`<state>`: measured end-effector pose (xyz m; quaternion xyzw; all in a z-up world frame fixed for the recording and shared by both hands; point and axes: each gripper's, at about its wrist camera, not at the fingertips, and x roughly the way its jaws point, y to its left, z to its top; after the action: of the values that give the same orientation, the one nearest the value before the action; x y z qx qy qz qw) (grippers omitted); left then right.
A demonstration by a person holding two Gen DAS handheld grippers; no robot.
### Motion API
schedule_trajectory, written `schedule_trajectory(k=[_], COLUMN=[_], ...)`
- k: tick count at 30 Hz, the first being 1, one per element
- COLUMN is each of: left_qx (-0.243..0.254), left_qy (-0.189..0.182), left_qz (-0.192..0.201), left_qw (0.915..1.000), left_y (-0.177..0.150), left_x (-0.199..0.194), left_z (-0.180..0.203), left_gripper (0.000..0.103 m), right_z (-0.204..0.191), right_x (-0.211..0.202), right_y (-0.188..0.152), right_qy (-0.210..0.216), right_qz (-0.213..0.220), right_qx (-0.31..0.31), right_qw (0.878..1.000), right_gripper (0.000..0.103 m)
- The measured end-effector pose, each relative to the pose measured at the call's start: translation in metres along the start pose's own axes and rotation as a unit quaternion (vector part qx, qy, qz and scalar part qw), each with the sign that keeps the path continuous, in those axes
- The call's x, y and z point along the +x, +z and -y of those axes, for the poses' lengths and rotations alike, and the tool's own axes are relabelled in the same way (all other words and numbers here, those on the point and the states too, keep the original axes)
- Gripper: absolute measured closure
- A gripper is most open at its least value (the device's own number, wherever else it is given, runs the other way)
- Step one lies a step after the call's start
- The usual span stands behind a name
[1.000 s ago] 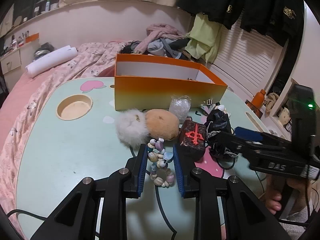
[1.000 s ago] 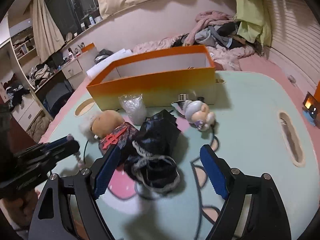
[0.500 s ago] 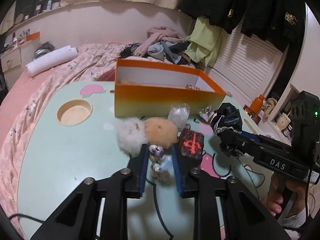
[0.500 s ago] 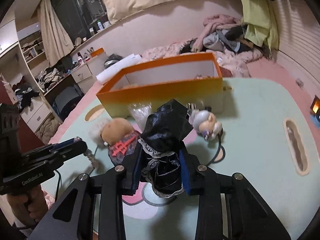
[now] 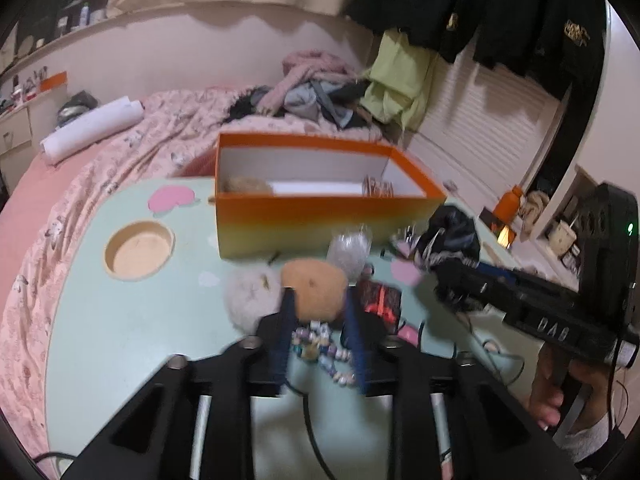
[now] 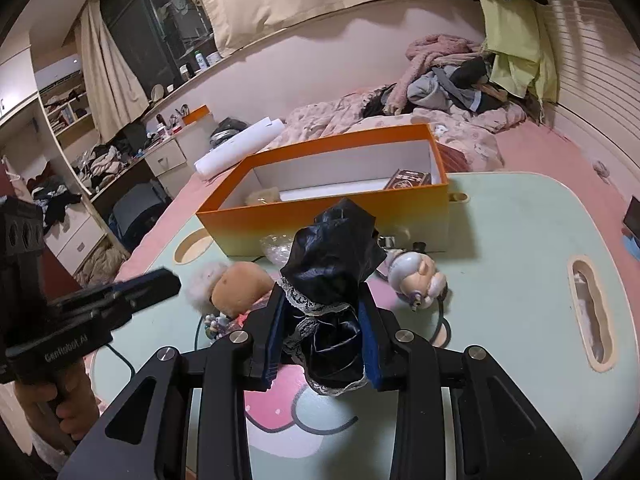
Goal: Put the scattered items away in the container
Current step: 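Carry bracelet into orange box with left tool while right tool drops black cloth in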
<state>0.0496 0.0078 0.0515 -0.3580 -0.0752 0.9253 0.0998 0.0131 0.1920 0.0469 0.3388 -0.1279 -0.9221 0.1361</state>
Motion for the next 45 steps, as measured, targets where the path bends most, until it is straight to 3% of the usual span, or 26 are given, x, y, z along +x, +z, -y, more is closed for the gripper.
schedule_trajectory(k=[1,9,19,20,22,24,33,45], left_qx=[-0.001,0.0,0.006,0.007,0.015,0.02,0.024,0.015], left_qy=[0.004,-0.013,0.028,0.026,0.029,0.023,-0.003,-0.02], left_qz=[-0.003,-0.049,-0.058,-0.056,-0.051,-0.047,-0.008,0.025], left_qw=[1.0,0.9987,0.9979,0.9981,0.9982,0.9984,0.9997,0.9994], left_y=[-0.004,-0.033,-0.021,-0.021,-0.022,-0.023,-0.014,0.043], left_x=[0.001,0.016,0.041,0.042,0.043,0.043,0.013,0.0], left_z=[-0.001,0.0,0.007,0.007,0.008,0.01,0.011,-0.001], left_gripper=[0.065,0.064,0.066,0.068,0.084,0.087,0.088,0.088], right_z=[0.001,0.016,0.021,0.021,0.022,0.023,0.022,0.004], right_x=[0.0,-0.005,-0.007,-0.007,-0.006,-0.006,-0.009,-0.008], right_y=[-0.001,-0.006,-0.008,-0.009,-0.009,-0.01,-0.008,0.016], right_qy=[-0.001,-0.005,-0.002,0.0,0.002,0.003,0.001,0.009], right_qz=[-0.001,-0.003,-0.001,-0.002,-0.002,-0.003,0.002,0.018], right_qx=[0.001,0.027,0.035,0.037,0.04,0.042,0.041,0.004], right_qw=[1.0,1.0,0.999,0.999,0.999,0.999,0.999,1.0], right_gripper=[0.069,0.069,0.069,0.069,0.069,0.069,0.069,0.069])
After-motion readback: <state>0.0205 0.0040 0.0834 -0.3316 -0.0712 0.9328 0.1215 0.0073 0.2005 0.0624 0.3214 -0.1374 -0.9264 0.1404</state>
